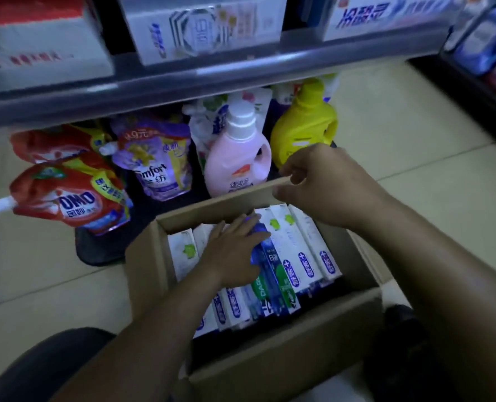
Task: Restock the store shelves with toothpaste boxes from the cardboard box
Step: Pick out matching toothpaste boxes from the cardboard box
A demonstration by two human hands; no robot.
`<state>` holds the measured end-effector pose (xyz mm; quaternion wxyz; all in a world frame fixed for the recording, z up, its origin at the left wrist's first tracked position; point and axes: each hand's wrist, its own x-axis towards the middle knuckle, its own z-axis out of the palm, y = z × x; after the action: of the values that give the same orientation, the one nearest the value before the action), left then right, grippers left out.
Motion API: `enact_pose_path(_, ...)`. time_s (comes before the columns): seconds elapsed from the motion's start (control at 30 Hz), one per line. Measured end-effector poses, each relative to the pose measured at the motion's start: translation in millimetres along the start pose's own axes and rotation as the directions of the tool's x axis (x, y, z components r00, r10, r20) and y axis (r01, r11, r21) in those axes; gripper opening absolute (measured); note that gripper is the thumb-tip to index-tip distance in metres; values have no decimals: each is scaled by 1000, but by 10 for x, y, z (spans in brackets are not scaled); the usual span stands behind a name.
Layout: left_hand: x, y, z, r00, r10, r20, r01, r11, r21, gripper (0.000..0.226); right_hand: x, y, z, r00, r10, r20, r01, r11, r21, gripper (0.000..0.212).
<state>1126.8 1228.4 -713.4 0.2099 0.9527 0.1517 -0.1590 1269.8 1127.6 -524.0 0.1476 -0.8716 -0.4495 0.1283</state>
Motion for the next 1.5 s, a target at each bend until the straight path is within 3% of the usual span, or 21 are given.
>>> enact_pose_path(0.17, -60, 135, -167, 986, 161, -50, -149, 972, 183, 59, -70, 5, -48, 1000, -9, 29, 7, 998, 61, 35)
enact_pose_path(0.3, -186, 132, -188, 974, 219, -63, -192, 935, 297, 79, -63, -4, -28, 997, -23, 77, 20, 999, 36, 40)
enact_pose_path(0.37, -227, 123, -203, 970, 224, -91, -181, 921, 344, 78, -31, -31, -18, 997, -32, 76, 30, 999, 32, 40)
enact_pose_path(0.5, -283, 160, -231, 971, 211, -115, -161, 926, 341, 55, -3, -83, -2, 995, -44, 90, 41, 999, 35, 40)
enact_pose_path(0.6, -361, 95, -387, 966, 179, -188, -105, 932, 346, 35, 9, -54, 7, 996, 11, 89, -17, 997, 72, 33)
enact_pose_path(0.67, -459, -31, -534, 959, 126, -255, -37, 945, 326, 37, 40, -30, 13, 997, 70, 38, -74, 990, 122, 23)
enact_pose_path(0.73, -577, -219, -663, 939, 38, -342, 45, 972, 231, 42, 108, 3, 56, 987, 157, -16, -152, 974, 167, 21)
enact_pose_path(0.83, -709, -448, -761, 934, -173, -313, 133, 980, -147, 53, 219, 52, 205, 964, 265, 34, -266, 940, 215, 22)
enact_pose_path(0.93, -745, -554, -763, 887, -360, -290, 184, 850, -494, 51, 254, 33, 508, 926, 301, 226, -341, 925, 167, 26)
enact_pose_path(1.0, -757, -602, -759, 875, -409, -258, 175, 765, -620, 52, 232, -7, 814, 887, 295, 354, -355, 928, 117, 31)
enact_pose_path(1.13, -800, -617, -783, 882, -413, -229, 124, 670, -731, 52, 55, -5, 1475, 795, 332, 507, -415, 908, 56, 27)
enact_pose_path(1.2, -828, -592, -798, 883, -413, -225, 92, 622, -778, 52, -57, 26, 1704, 752, 347, 560, -442, 896, 38, 39)
enact_pose_path(1.37, -881, -543, -817, 871, -445, -209, 52, 506, -861, 52, -142, 42, 1867, 765, 380, 520, -469, 882, 46, 48)
enact_pose_path(1.5, -960, -487, -897, 875, -434, -213, 24, 479, -878, 41, -72, -13, 1674, 783, 370, 500, -486, 865, 122, 52)
